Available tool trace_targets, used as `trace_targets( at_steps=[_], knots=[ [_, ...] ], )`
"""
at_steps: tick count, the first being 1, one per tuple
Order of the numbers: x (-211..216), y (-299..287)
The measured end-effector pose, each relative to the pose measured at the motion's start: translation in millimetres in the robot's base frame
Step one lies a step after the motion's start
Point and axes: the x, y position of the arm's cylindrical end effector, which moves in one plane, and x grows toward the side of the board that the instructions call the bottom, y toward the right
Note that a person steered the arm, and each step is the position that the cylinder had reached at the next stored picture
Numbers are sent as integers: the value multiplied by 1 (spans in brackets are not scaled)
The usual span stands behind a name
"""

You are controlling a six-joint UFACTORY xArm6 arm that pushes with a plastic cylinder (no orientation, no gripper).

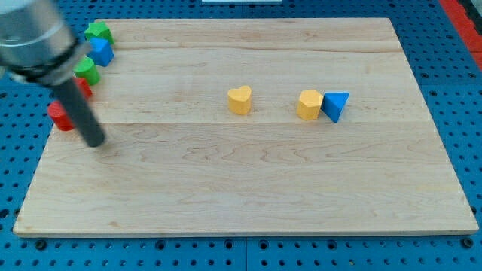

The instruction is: Push the blue triangle into the yellow heart

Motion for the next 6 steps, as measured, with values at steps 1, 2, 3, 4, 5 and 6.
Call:
trace_targets(
  at_steps=[1, 2, 3, 4, 5, 6],
  knots=[
    [0, 109],
    [0, 247],
    [-8, 367],
    [-28, 413],
    [-58, 371],
    [-88, 294]
  ],
)
